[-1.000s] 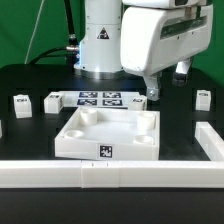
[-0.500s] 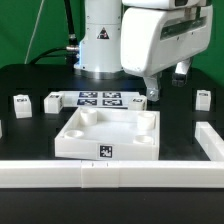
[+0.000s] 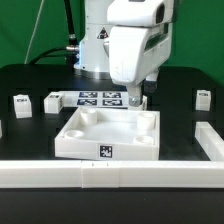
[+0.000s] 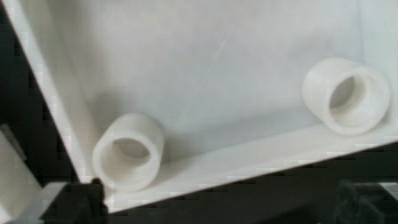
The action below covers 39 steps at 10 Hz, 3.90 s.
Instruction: Assemble one leg
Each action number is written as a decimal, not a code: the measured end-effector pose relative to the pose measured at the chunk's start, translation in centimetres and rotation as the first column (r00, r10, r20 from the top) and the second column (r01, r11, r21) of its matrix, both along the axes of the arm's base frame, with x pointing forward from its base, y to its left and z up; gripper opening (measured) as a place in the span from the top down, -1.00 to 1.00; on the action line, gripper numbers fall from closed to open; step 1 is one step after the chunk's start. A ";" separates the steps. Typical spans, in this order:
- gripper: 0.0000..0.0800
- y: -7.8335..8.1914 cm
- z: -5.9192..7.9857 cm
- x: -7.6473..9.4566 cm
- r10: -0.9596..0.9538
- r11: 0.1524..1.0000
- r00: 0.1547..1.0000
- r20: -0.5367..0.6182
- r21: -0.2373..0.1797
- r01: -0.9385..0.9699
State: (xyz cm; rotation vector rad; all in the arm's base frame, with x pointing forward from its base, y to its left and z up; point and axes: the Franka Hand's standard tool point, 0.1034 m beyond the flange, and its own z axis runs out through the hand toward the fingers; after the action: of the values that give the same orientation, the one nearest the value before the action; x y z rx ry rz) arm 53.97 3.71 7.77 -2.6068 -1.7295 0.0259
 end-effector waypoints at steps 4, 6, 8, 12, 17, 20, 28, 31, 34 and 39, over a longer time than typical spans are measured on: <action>-0.62 0.0 -0.1 -0.1 -0.006 1.000 1.000 -0.003 0.000 0.006; -0.62 -0.5 -1.4 -2.1 0.113 0.993 0.992 0.062 0.008 -0.114; -0.62 -0.8 -2.9 -5.0 0.164 0.986 0.983 0.082 0.010 -0.165; -0.62 -1.8 -6.2 -7.5 0.148 0.989 0.988 0.036 0.025 -0.149; -0.30 -1.6 -7.1 -8.1 0.143 0.989 0.990 0.017 0.030 -0.144; 0.50 -1.7 -7.2 -8.1 0.143 0.989 0.990 0.016 0.030 -0.144; 0.86 -1.7 -7.1 -8.0 0.179 0.983 0.984 0.013 0.027 -0.179; 0.86 -1.1 -7.0 -6.3 0.346 0.938 0.938 0.013 0.007 -0.346; 0.86 0.5 -7.1 -5.6 0.411 0.912 0.911 0.036 -0.005 -0.411; 0.86 2.0 -7.1 -4.8 0.378 0.926 0.926 0.022 -0.004 -0.378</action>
Offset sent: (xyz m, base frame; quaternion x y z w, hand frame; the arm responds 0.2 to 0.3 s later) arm 0.0000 0.0000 0.0000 0.0000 0.0000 0.0000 1.0000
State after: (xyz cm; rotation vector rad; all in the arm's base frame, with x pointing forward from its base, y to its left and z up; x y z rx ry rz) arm 49.22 5.71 0.68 -2.2363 -2.2095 -0.0008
